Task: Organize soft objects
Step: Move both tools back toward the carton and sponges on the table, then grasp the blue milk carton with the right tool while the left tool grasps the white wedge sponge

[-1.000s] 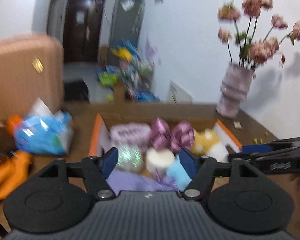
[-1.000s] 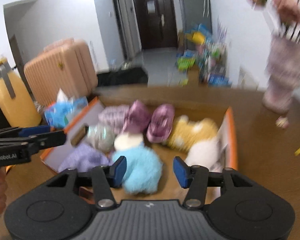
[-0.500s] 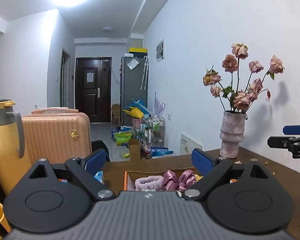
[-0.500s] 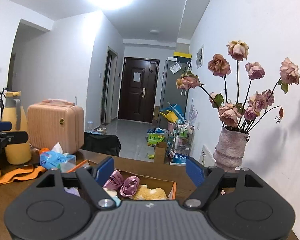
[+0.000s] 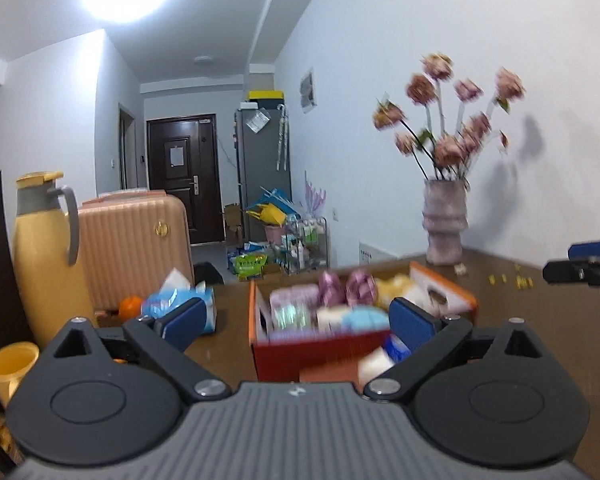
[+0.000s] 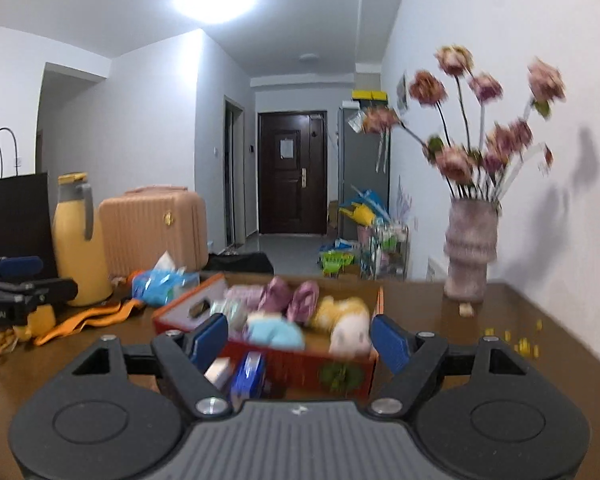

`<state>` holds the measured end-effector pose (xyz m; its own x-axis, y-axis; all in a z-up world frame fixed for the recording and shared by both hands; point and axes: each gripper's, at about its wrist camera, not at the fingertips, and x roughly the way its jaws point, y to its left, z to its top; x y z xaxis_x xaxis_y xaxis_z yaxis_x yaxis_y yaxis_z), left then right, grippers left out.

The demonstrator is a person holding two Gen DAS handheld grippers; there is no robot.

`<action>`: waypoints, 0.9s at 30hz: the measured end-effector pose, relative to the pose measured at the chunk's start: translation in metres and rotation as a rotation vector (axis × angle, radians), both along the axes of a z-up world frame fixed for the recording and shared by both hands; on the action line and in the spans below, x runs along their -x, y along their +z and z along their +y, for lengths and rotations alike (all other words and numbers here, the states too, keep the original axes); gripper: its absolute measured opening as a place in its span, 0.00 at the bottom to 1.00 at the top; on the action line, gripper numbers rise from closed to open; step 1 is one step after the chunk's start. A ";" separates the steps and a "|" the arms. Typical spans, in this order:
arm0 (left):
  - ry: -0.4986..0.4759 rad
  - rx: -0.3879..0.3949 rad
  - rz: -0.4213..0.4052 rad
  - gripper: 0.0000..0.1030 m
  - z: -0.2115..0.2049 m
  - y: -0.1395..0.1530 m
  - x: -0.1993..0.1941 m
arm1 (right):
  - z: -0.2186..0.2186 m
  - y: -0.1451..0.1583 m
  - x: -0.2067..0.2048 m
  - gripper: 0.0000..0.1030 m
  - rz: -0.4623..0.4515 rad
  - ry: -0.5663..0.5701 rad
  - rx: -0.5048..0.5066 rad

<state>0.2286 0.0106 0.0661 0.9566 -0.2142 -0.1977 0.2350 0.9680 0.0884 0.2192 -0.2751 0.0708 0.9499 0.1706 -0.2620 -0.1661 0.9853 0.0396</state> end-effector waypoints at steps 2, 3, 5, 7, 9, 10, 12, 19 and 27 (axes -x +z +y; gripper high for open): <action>0.004 -0.015 0.014 0.97 0.000 -0.016 0.018 | -0.001 -0.015 0.016 0.76 0.026 -0.007 -0.016; 0.004 -0.009 0.021 0.97 0.002 -0.024 0.027 | 0.000 -0.021 0.024 0.76 0.032 -0.012 -0.020; 0.007 0.015 0.049 0.97 0.006 -0.035 0.039 | -0.001 -0.032 0.040 0.76 0.030 0.001 -0.039; 0.003 0.020 0.073 0.97 0.009 -0.042 0.046 | 0.001 -0.041 0.050 0.76 0.039 0.019 -0.056; 0.004 0.011 0.080 0.97 0.009 -0.046 0.047 | 0.004 -0.047 0.051 0.76 0.060 0.028 -0.052; 0.014 0.005 0.085 0.97 0.009 -0.046 0.045 | 0.006 -0.050 0.050 0.76 0.069 0.025 -0.045; 0.024 0.001 0.094 0.97 0.009 -0.047 0.040 | 0.009 -0.054 0.046 0.76 0.081 0.016 -0.034; 0.020 0.007 0.139 0.97 0.004 -0.057 0.023 | 0.016 -0.060 0.031 0.75 0.112 0.030 -0.033; -0.077 -0.032 0.159 0.96 -0.036 -0.066 -0.033 | 0.016 -0.073 0.004 0.74 0.154 0.021 -0.048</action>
<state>0.2615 -0.0256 0.0003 0.8935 -0.2768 -0.3535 0.3220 0.9438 0.0749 0.2149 -0.2592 -0.0021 0.8951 0.2056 -0.3956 -0.1746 0.9781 0.1133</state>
